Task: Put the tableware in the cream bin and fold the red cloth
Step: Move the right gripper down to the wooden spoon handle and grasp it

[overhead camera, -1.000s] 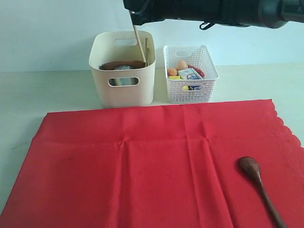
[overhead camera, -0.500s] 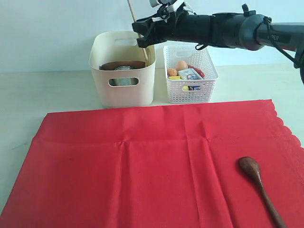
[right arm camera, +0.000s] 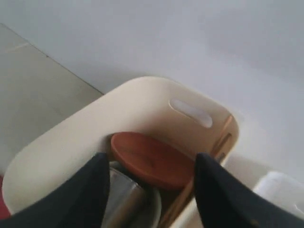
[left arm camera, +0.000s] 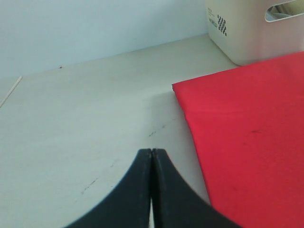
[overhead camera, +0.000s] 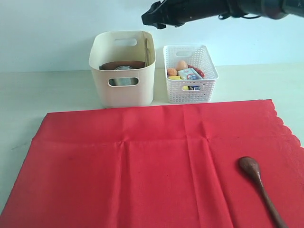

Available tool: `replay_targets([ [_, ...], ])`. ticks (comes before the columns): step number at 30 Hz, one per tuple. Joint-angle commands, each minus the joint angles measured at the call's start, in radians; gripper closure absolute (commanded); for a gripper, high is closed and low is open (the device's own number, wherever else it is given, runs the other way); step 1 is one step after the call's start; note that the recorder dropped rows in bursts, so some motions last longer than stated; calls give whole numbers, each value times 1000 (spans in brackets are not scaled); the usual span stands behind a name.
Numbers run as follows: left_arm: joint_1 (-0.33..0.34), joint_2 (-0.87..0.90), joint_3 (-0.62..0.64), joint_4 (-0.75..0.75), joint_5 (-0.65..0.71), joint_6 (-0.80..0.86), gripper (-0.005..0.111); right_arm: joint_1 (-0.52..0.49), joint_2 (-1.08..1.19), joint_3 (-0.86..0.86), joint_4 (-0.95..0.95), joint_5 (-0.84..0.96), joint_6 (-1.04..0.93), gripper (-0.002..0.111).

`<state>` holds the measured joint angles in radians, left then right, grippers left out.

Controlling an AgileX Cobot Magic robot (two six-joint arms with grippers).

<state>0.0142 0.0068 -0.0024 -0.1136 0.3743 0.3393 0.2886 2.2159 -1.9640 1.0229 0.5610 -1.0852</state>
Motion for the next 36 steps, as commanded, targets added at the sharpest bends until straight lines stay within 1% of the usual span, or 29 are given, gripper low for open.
replay_targets([
  [1,-4,-7,2,-1,-3,-2,107,-5,-107,-10,-477,124,492,56],
  [4,-4,-7,2,-1,-3,-2,107,-5,-154,-10,-730,260,711,56],
  [7,-4,-7,2,-1,-3,-2,107,-5,-180,-8,-900,411,853,57],
  [10,-4,-7,2,-1,-3,-2,107,-5,-197,10,-991,539,908,60],
  [12,-4,-7,2,-1,-3,-2,107,-5,-213,50,-1010,575,932,60],
  [18,-4,-7,2,-1,-3,-2,107,-5,-281,221,-1010,561,984,60],
  [30,-4,-7,2,-1,-3,-2,107,-5,-512,673,-1010,406,994,60],
  [36,-4,-7,2,-1,-3,-2,107,-5,-614,838,-1010,367,994,60],
])
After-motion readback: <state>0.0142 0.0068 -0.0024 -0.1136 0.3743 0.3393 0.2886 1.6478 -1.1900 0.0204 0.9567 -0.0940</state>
